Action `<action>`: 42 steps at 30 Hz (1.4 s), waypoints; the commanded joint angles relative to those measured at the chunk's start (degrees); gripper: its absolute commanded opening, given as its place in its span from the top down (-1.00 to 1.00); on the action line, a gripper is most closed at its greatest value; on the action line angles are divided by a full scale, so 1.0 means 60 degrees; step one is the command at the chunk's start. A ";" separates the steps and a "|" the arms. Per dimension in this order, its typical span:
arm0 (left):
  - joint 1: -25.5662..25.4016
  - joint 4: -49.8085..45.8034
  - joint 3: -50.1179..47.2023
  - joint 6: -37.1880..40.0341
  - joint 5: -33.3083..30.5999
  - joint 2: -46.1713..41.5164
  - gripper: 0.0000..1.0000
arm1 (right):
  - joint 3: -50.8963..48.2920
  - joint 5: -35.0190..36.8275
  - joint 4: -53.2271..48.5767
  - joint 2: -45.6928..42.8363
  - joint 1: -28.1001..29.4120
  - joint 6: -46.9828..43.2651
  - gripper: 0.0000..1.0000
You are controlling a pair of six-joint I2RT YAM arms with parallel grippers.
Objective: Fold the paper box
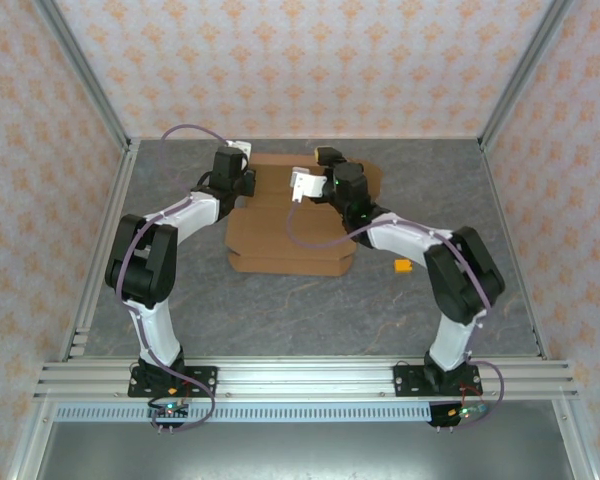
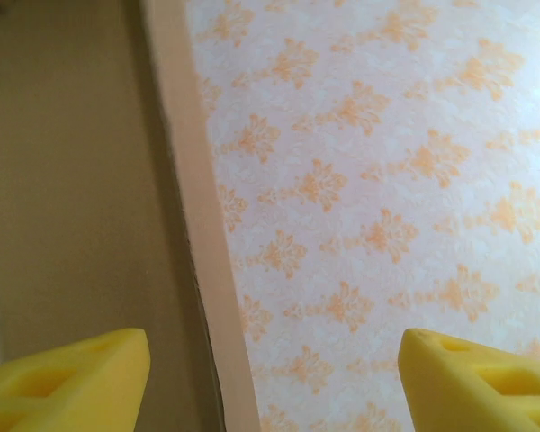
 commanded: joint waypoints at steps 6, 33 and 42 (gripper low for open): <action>0.0126 -0.0295 -0.0046 -0.0314 -0.0396 -0.0285 1.00 | 0.0739 -0.0240 -0.4869 -0.2262 -0.0361 0.6859 -0.50; 0.0184 -0.0382 -0.0038 -0.0352 -0.0334 -0.0371 1.00 | 0.5884 -0.1262 -0.9159 0.1809 -0.1927 1.6442 -0.41; 0.0183 -0.0382 -0.0056 -0.0374 -0.0307 -0.0373 1.00 | 0.5694 -0.1771 -0.8771 0.2095 -0.1934 1.7019 -0.19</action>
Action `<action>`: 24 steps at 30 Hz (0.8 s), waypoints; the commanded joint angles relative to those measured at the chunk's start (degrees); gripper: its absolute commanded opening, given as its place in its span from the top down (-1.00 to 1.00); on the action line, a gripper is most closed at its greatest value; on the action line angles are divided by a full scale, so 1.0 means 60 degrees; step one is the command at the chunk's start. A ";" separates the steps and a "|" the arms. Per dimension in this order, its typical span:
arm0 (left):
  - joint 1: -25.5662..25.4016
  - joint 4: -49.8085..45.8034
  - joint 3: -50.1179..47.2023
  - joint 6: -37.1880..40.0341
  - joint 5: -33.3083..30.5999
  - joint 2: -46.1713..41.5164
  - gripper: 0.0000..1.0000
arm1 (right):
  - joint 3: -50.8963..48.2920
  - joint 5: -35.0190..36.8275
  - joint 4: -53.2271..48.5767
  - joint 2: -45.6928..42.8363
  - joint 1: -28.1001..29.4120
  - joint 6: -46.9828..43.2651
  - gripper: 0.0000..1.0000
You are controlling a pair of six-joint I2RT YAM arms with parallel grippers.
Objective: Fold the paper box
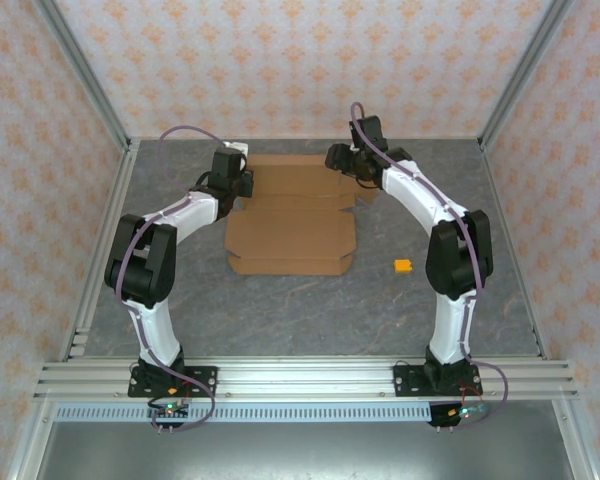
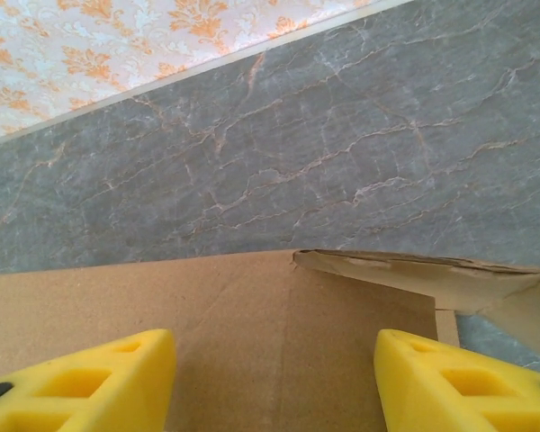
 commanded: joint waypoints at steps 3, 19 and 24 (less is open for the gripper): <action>0.0103 -0.0144 -0.0066 -0.0136 -0.0194 -0.0353 1.00 | -0.0260 -0.0581 0.0650 0.0044 -0.0039 0.0833 -0.14; 0.0093 -0.0183 -0.0080 -0.0164 -0.0203 -0.0381 1.00 | -0.1299 -0.0974 0.2013 -0.0628 -0.0422 0.1164 -0.09; 0.0095 -0.0223 -0.0068 -0.0165 -0.0275 -0.0397 1.00 | -0.2152 -0.0664 0.2253 -0.1868 -0.0560 0.0378 -0.59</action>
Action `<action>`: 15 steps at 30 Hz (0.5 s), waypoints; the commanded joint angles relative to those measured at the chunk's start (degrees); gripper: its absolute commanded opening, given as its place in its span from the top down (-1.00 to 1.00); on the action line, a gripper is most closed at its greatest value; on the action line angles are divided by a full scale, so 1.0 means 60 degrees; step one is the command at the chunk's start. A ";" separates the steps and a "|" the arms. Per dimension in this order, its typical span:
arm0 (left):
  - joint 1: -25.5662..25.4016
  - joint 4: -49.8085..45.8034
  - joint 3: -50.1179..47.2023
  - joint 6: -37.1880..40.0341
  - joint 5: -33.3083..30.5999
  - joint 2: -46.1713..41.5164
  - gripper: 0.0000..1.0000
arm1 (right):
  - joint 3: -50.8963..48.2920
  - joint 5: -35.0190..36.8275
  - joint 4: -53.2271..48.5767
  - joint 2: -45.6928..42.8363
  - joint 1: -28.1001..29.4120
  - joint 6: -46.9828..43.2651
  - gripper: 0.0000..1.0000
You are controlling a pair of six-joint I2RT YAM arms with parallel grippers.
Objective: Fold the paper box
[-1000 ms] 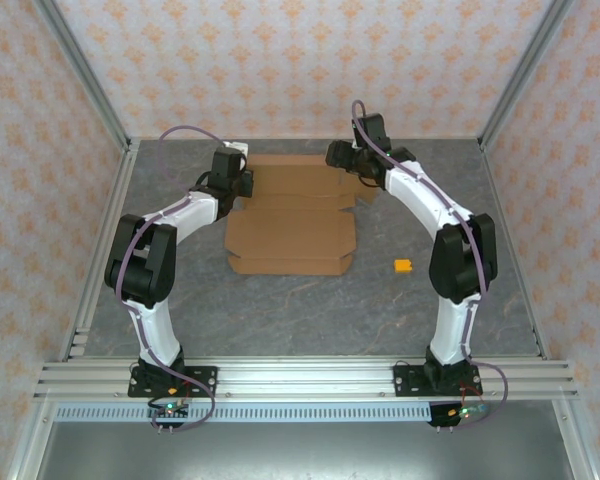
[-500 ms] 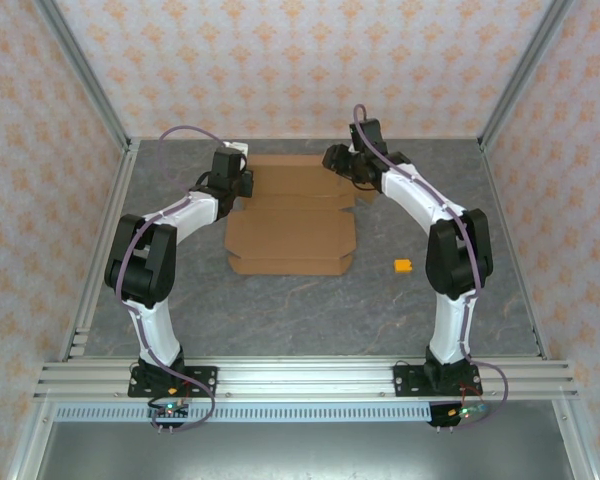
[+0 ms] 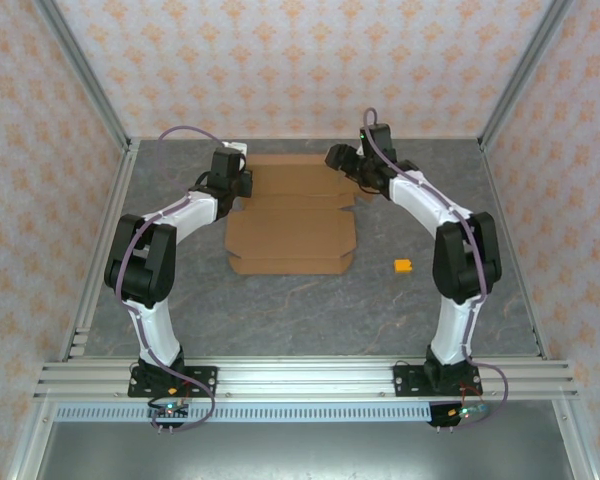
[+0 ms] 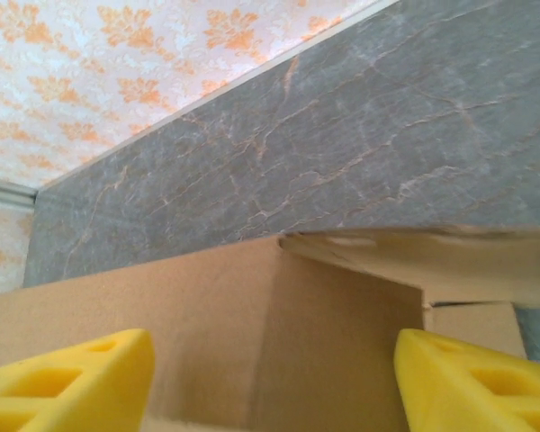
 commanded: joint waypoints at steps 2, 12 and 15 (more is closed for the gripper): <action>0.0039 -0.0208 -0.0065 -0.0071 -0.0274 -0.0422 1.00 | -0.0680 0.0488 0.0164 -0.1583 -0.0231 -0.0820 -0.68; 0.0042 -0.0202 -0.0045 -0.0140 -0.0224 -0.0410 1.00 | -0.4828 0.0156 0.2794 -0.2857 -0.0026 -0.0068 -0.74; 0.0051 -0.0229 -0.0018 -0.0151 -0.0190 -0.0397 1.00 | -0.5310 0.0668 0.3197 -0.2458 0.0173 -0.0012 -0.65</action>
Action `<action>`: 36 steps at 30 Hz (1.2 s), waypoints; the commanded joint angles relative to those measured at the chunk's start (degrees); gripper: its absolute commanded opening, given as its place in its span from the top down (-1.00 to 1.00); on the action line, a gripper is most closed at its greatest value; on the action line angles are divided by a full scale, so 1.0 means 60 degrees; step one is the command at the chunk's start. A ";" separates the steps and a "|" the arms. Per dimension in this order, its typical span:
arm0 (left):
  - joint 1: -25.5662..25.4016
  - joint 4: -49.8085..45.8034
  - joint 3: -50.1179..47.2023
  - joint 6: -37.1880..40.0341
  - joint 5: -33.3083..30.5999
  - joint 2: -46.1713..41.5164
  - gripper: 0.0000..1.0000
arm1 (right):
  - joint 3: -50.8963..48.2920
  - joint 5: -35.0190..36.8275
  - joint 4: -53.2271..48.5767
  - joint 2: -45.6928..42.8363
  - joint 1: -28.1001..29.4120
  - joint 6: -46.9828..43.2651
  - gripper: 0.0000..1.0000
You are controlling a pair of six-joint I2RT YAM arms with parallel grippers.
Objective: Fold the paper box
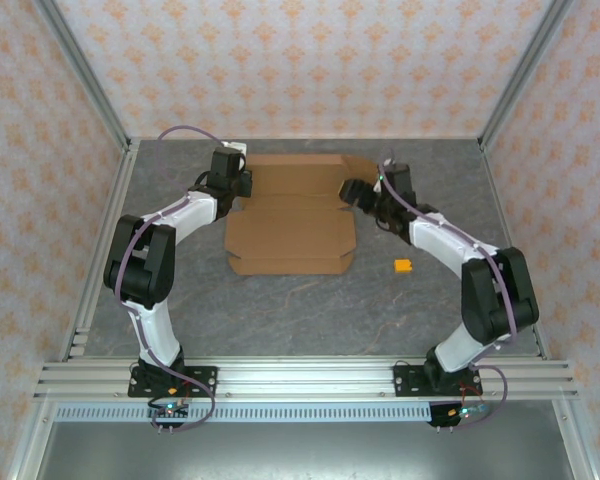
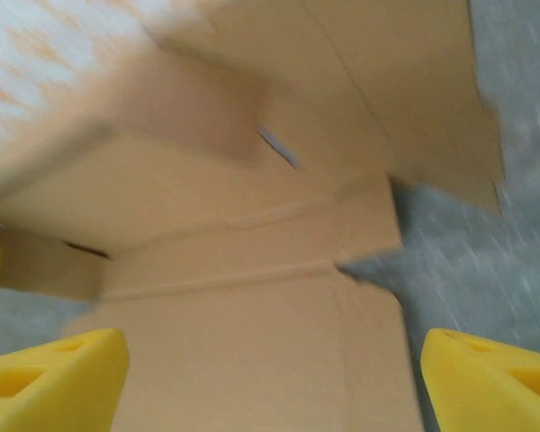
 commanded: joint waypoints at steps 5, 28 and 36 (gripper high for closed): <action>0.0046 -0.0143 -0.0029 -0.0082 -0.0179 -0.0332 1.00 | -0.0279 0.1001 0.1862 0.1414 0.0296 0.0370 -0.51; 0.0053 -0.0241 0.0019 -0.0066 -0.0097 -0.0299 1.00 | 0.1541 0.1454 0.3520 0.4233 0.0216 -0.0092 -0.07; 0.0058 -0.0229 0.0012 -0.0072 -0.0053 -0.0269 1.00 | 0.1247 0.0933 0.4119 0.3905 0.0289 -0.0768 0.06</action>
